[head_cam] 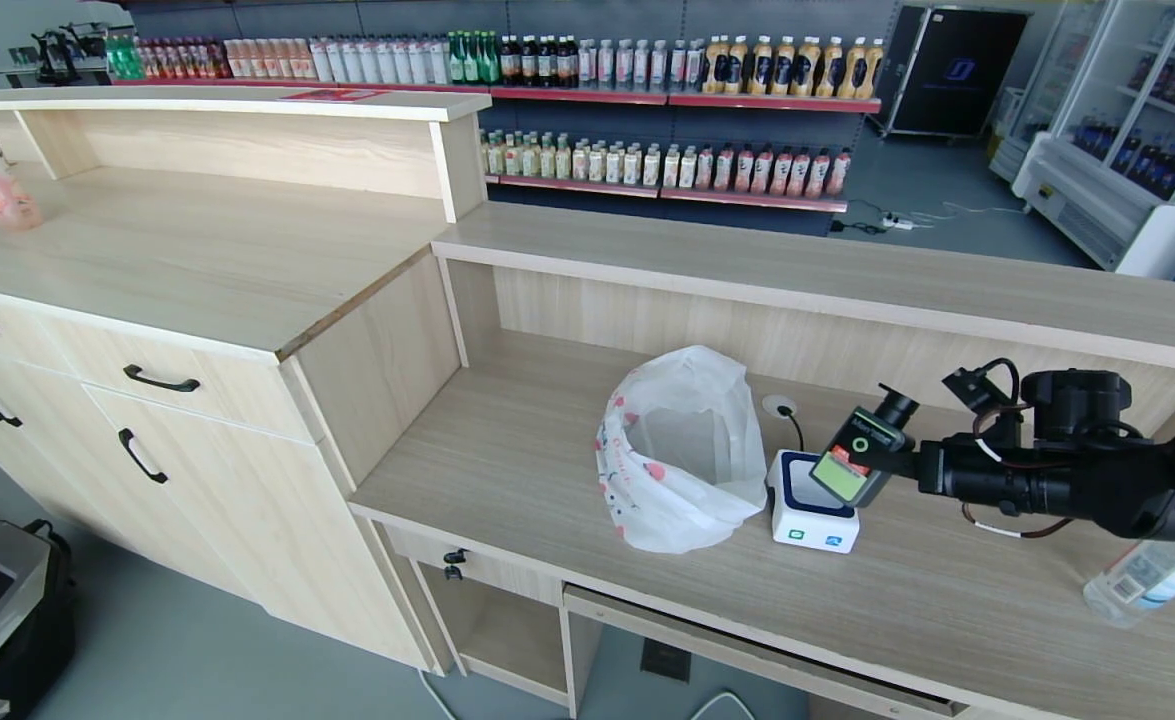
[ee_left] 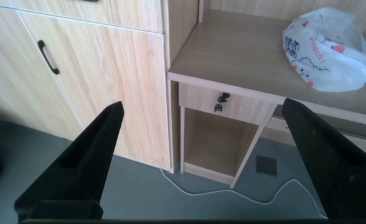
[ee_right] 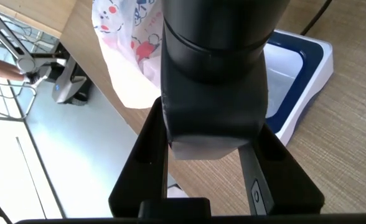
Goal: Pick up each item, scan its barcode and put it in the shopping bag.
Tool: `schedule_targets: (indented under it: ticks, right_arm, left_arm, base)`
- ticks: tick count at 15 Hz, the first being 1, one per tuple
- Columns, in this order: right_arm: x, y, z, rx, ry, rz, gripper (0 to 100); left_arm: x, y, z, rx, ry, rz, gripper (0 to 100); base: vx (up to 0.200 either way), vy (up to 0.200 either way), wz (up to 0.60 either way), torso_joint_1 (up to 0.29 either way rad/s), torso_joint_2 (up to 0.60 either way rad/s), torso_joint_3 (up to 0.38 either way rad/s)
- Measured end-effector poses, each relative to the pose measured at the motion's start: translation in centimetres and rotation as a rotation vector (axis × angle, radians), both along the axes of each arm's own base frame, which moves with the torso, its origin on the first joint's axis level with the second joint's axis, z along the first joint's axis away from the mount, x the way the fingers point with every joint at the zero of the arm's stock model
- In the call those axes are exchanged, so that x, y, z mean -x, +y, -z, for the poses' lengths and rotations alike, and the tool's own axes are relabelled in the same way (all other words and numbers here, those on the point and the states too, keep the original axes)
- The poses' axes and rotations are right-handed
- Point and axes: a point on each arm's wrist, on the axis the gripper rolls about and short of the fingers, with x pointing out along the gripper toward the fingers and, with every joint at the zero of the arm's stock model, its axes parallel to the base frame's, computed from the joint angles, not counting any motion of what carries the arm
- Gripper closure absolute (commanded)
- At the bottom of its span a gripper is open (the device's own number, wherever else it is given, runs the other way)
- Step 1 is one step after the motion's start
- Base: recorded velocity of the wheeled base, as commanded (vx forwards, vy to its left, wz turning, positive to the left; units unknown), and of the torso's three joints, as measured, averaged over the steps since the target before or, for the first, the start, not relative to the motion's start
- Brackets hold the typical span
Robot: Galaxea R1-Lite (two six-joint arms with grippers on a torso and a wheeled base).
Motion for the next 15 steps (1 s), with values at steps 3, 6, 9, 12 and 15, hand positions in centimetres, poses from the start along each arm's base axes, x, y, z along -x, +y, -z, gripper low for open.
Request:
schedule_targets:
  ticks: [3,6,9,12,15]
  right_arm:
    - [-0.1,0.0,0.4,0.015,0.009,0.016,100]
    - [-0.1,-0.2,0.8,0.015,0.020,0.023,100]
    - [-0.3,-0.2,0.7,0.016,0.015,0.024,100]
    - [0.0,0.0,0.0,0.048,-0.023,0.013,100]
    - [2.6,-0.4,-2.2,0.331,-0.198,0.017,100]
  left_arm:
    - [0.0,0.0,0.0,0.000,0.000,0.000,0]
    - [0.0,0.0,0.0,0.000,0.000,0.000,0]
    - [0.0,0.0,0.0,0.000,0.000,0.000,0]
    - [0.0,0.0,0.0,0.000,0.000,0.000,0]
    - [0.0,0.0,0.0,0.000,0.000,0.000,0]
  base:
    - [0.000,0.000,0.00,0.000,0.00,0.000]
    - [0.000,0.000,0.00,0.000,0.00,0.000]
    - [0.000,0.000,0.00,0.000,0.00,0.000]
    - [0.000,0.000,0.00,0.000,0.00,0.000]
    - [0.000,0.000,0.00,0.000,0.00,0.000]
